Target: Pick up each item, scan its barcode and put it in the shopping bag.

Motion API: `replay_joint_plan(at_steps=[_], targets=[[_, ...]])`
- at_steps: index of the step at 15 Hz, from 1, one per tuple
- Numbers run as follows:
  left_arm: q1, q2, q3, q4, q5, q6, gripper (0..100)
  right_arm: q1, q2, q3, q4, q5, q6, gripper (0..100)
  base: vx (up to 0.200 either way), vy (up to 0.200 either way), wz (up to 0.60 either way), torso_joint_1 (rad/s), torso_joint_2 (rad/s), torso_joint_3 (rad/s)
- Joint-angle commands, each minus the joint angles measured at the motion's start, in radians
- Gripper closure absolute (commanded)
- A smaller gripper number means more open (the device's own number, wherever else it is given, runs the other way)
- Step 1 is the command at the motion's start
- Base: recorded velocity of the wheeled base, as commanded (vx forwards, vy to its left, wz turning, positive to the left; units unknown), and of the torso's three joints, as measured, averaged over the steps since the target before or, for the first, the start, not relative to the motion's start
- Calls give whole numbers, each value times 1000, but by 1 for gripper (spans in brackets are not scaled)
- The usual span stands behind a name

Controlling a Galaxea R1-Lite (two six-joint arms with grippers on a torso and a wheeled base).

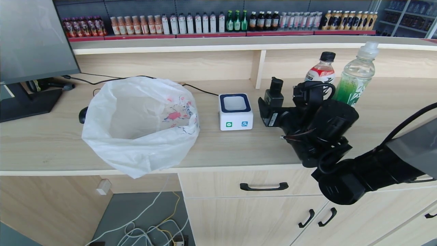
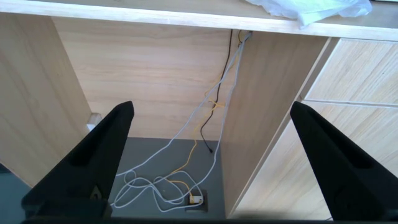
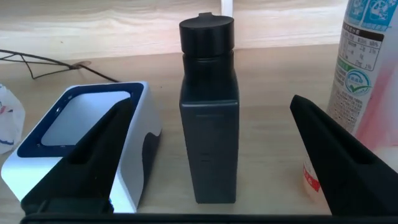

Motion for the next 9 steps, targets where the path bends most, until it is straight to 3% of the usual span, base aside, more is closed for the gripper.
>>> replay_joint_plan(at_steps=[1, 9], targets=[[0, 0, 0, 0, 0, -1, 0, -8, 20, -27, 0, 3, 5, 0, 0, 0, 0, 0, 0, 0], [0, 0, 0, 0, 0, -1, 0, -36, 114, -115, -19, 12, 27, 0, 0, 0, 0, 0, 0, 0]])
